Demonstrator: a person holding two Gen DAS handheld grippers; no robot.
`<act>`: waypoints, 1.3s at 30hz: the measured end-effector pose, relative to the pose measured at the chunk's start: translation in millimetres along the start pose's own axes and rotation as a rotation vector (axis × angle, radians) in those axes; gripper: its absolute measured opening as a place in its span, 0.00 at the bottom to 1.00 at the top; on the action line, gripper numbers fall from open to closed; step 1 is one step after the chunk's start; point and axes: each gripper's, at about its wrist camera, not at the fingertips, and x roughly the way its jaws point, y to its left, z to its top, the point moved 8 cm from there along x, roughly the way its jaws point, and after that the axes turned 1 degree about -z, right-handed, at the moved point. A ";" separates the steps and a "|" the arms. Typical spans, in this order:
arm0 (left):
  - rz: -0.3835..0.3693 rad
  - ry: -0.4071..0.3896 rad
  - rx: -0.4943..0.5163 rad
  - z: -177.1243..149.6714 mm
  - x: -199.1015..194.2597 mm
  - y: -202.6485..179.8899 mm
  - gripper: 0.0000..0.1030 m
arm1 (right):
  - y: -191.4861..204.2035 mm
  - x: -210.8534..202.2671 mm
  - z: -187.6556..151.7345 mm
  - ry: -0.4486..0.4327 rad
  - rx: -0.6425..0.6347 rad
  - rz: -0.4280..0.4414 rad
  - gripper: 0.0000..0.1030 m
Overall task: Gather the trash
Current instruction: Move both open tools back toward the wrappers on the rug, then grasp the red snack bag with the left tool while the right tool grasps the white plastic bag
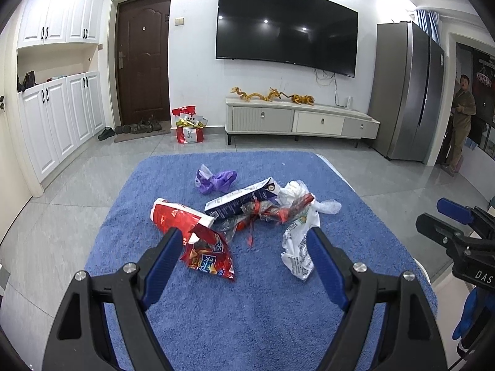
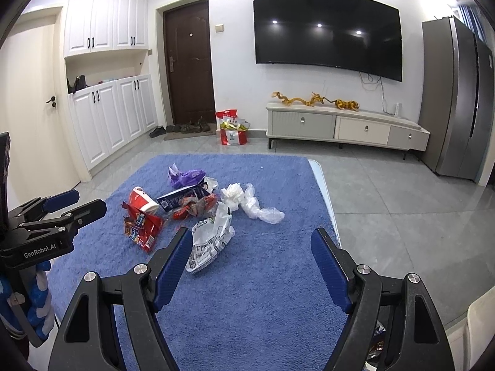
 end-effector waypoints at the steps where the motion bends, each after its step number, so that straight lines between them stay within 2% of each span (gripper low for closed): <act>1: 0.001 0.003 0.000 -0.4 0.7 0.8 0.79 | 0.0 1.0 -0.7 0.003 0.001 0.001 0.76; 6: -0.015 0.031 -0.002 -3.1 7.0 11.3 0.79 | -0.2 7.7 -1.6 0.017 0.001 0.011 0.76; 11: -0.004 0.049 -0.029 -7.4 14.2 45.7 0.79 | 2.1 24.6 -2.1 0.059 -0.012 0.039 0.76; 16: -0.020 0.102 -0.068 -22.6 26.5 81.4 0.79 | 5.4 65.6 -11.5 0.150 0.005 0.091 0.76; 20: -0.060 0.172 -0.092 -44.3 44.6 93.2 0.78 | 16.0 103.8 -24.7 0.227 0.042 0.156 0.75; 24: -0.101 0.235 -0.135 -57.8 63.8 92.4 0.78 | 29.4 139.4 -38.2 0.296 0.081 0.214 0.72; 31: -0.105 0.241 -0.135 -48.0 90.6 76.4 0.78 | 45.8 173.9 -45.2 0.346 0.128 0.276 0.67; 36: -0.043 0.233 -0.076 -40.0 115.4 68.0 0.78 | 53.0 190.0 -46.6 0.365 0.141 0.298 0.62; 38: -0.035 0.242 -0.071 -40.8 122.7 67.9 0.72 | 54.0 193.7 -47.0 0.368 0.159 0.310 0.55; 39: -0.042 0.255 -0.074 -43.0 126.7 67.1 0.59 | 54.9 195.3 -47.1 0.369 0.166 0.316 0.51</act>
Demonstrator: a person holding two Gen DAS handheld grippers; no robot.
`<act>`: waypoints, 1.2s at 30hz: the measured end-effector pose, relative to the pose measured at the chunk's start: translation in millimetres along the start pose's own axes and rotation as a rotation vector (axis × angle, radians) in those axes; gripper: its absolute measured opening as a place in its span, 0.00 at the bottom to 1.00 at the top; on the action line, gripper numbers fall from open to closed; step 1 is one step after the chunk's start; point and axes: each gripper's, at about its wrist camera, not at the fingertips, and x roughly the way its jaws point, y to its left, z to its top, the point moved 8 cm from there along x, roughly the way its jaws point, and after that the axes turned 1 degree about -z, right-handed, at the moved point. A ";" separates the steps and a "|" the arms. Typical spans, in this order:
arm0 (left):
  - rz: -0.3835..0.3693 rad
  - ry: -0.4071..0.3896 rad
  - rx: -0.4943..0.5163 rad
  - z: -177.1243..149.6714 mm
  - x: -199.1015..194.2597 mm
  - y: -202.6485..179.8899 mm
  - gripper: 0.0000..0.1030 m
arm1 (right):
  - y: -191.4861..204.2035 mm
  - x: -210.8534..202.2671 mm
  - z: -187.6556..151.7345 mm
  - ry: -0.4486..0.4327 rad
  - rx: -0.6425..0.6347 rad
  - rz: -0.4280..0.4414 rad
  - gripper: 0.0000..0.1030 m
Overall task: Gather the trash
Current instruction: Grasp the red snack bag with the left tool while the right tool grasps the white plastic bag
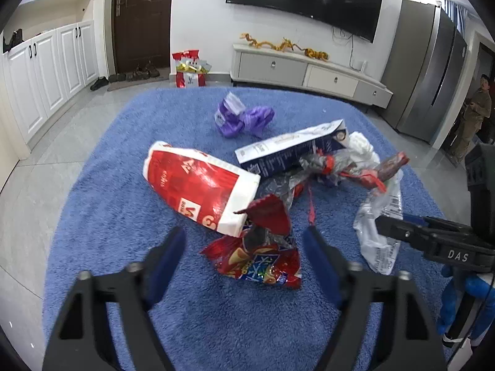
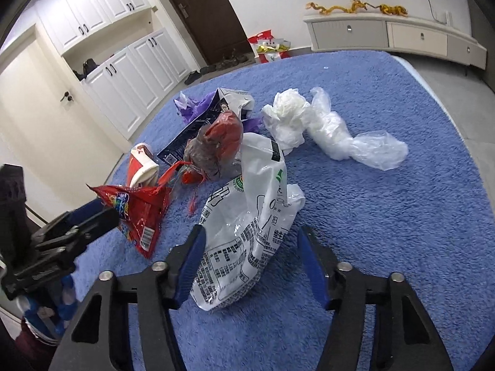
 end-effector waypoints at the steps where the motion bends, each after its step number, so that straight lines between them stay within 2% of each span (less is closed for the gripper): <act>1: -0.011 0.012 -0.004 -1.3 2.6 -0.6 0.47 | 0.6 0.8 -0.1 0.002 0.002 0.007 0.41; 2: -0.025 0.023 -0.011 -3.5 5.1 -1.1 0.42 | 1.6 0.8 -0.5 0.002 0.003 0.016 0.33; 4: -0.051 0.038 -0.025 -7.9 7.7 -1.8 0.29 | 3.7 -2.1 -2.0 -0.005 -0.004 0.025 0.27; 6: -0.071 0.043 -0.040 -12.0 6.6 -1.8 0.21 | 3.4 -7.2 -3.8 -0.010 0.000 0.038 0.05; 9: -0.111 0.036 -0.047 -15.1 -2.0 -6.0 0.09 | 3.4 -18.6 -9.9 -0.019 -0.001 0.054 0.04; 13: -0.143 0.017 -0.044 -15.0 -18.6 -14.4 0.05 | 5.4 -32.5 -19.4 -0.032 0.000 0.072 0.03; 20: -0.172 -0.013 -0.019 -13.6 -46.9 -34.7 0.05 | 5.6 -68.7 -26.9 -0.085 -0.007 0.078 0.02; 24: -0.227 -0.037 0.029 -5.5 -62.5 -58.2 0.05 | -4.3 -98.4 -27.2 -0.121 0.004 0.049 0.02; 27: -0.269 -0.025 0.058 2.1 -66.7 -80.3 0.05 | -14.8 -136.2 -27.2 -0.175 0.002 0.012 0.02; 31: -0.297 -0.047 0.115 13.9 -77.7 -111.0 0.05 | -37.4 -179.5 -29.2 -0.243 0.035 -0.017 0.02; 36: -0.323 -0.046 0.185 24.6 -84.2 -152.0 0.05 | -68.3 -211.1 -37.9 -0.287 0.076 -0.052 0.02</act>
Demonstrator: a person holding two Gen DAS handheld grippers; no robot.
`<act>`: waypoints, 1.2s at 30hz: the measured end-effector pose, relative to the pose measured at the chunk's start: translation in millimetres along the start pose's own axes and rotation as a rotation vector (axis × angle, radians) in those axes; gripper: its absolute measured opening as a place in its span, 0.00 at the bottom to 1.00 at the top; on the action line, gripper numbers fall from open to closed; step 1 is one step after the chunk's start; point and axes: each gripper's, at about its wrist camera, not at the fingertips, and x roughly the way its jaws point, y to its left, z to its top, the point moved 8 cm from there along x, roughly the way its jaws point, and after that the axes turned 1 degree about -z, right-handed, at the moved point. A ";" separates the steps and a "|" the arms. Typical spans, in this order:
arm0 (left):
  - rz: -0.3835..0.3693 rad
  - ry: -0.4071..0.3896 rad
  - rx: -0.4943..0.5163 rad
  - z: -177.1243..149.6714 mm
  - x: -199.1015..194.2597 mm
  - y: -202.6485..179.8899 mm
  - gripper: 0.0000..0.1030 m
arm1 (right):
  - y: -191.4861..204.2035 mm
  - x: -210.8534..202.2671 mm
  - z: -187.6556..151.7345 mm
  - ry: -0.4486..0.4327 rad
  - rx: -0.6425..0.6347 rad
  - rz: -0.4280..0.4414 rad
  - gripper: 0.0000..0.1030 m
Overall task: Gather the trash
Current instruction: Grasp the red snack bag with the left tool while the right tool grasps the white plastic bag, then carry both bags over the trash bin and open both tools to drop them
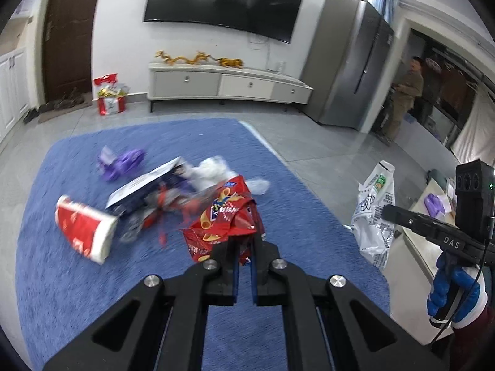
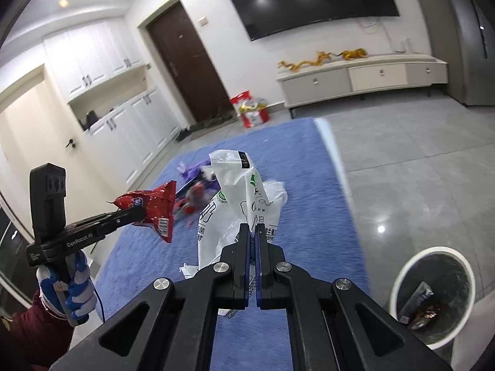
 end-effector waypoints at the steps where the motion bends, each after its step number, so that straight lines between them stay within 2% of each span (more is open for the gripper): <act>1: -0.006 0.001 0.006 2.7 1.4 -4.9 0.05 | -7.1 -6.5 -0.6 -0.009 0.010 -0.006 0.02; 13: -0.075 0.005 0.106 35.9 13.8 -82.7 0.05 | -61.0 -54.0 -4.4 -0.083 0.097 -0.078 0.02; 36: -0.175 0.079 0.236 50.4 64.3 -192.2 0.05 | -136.0 -93.2 -12.1 -0.171 0.243 -0.165 0.02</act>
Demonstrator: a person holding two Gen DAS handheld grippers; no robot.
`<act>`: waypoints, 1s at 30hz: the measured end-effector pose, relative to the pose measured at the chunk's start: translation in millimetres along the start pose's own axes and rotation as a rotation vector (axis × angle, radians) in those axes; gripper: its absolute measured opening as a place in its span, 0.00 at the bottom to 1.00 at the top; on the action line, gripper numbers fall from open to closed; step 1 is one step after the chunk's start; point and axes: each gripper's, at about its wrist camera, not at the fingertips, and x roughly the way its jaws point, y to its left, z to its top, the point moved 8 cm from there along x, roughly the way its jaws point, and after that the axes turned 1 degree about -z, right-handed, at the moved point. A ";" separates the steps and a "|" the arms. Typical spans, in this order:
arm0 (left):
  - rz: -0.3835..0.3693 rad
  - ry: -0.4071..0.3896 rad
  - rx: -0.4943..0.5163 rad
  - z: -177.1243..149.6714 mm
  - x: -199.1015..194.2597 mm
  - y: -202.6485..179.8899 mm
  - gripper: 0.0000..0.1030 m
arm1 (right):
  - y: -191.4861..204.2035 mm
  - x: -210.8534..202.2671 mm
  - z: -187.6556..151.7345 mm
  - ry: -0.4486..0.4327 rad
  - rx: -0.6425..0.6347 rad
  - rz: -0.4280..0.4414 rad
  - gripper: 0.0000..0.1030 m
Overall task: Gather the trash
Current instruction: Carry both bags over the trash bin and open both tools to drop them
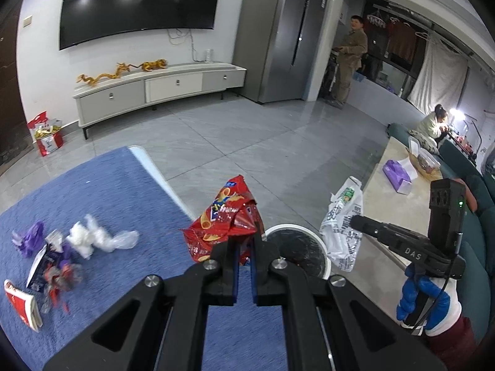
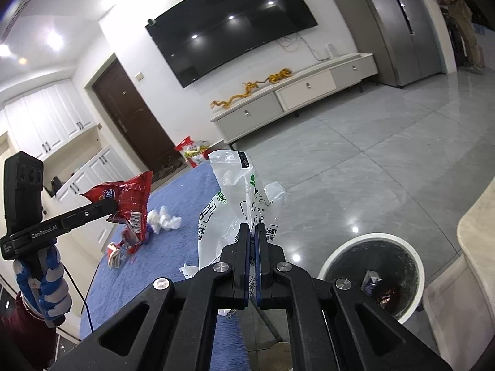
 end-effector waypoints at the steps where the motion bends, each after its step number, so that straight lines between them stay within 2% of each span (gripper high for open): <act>1: -0.004 0.004 0.005 1.1 3.8 -4.4 0.05 | -4.7 -0.3 0.0 -0.001 0.007 -0.004 0.02; 16: -0.075 0.130 0.050 5.1 93.6 -67.9 0.05 | -84.2 10.8 -6.9 0.013 0.109 -0.102 0.02; 30: -0.083 0.326 0.083 -24.5 227.3 -113.4 0.05 | -175.8 77.7 -40.3 0.131 0.165 -0.285 0.04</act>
